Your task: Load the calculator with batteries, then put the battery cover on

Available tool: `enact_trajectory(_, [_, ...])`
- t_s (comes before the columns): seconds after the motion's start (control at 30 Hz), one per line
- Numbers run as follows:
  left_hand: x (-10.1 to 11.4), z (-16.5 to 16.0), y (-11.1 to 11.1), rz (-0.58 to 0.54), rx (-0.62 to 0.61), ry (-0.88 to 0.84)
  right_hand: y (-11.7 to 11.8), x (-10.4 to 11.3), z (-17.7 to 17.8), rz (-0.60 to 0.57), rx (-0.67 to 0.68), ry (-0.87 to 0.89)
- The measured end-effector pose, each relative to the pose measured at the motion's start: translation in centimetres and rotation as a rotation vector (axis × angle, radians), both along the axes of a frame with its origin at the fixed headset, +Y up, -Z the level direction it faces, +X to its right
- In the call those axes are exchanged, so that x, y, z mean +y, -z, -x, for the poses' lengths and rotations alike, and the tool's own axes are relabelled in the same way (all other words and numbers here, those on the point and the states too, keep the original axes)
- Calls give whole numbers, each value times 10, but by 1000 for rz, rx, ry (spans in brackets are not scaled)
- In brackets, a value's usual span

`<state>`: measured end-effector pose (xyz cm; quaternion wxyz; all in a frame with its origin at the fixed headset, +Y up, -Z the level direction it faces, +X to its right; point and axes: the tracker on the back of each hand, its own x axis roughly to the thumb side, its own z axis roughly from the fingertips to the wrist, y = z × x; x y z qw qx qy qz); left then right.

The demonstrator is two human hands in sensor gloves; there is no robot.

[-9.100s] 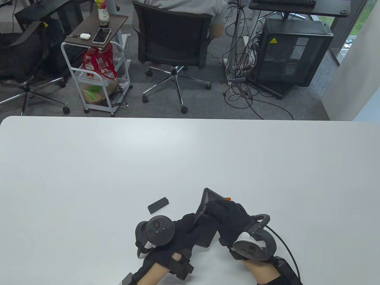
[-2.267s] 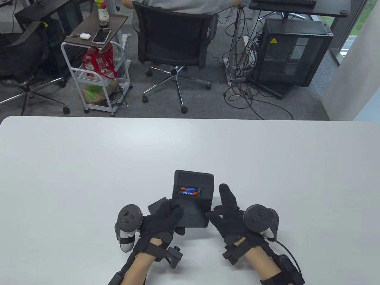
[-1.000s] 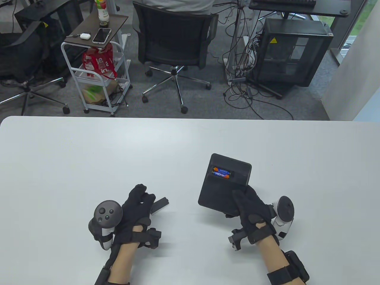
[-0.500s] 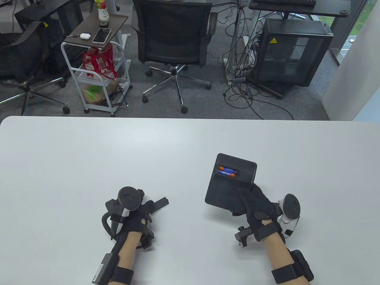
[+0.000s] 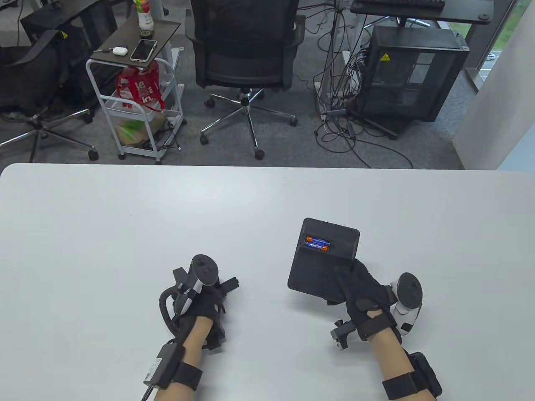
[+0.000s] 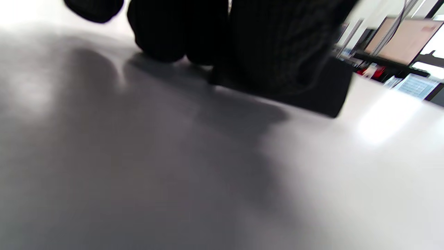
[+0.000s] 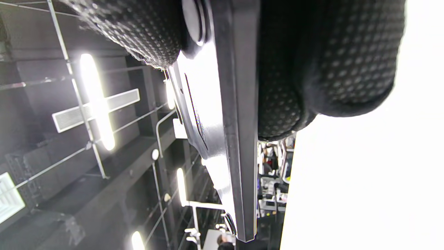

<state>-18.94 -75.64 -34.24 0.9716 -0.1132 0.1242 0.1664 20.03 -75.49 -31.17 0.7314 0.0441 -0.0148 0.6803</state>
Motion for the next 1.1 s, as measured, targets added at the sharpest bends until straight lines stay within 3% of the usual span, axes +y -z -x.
enact_trajectory(0.13, [18,-2,-8,-74,-37,-134,0,0,1,-3,17,-12])
enact_trajectory(0.27, [41,-4,-22,-172,-107,-412,0,0,7,-10,43,-46])
enact_trajectory(0.4, [49,-7,-33,-241,-177,-731,-2,2,14,-26,77,-90])
enact_trajectory(0.5, [54,-12,-40,-287,-238,-855,-5,2,24,-33,115,-118])
enact_trajectory(0.7, [60,-20,-46,-333,-297,-973,-11,3,46,-50,183,-199])
enact_trajectory(1.1, [58,-30,-51,-344,-294,-850,-23,11,71,-127,224,-333])
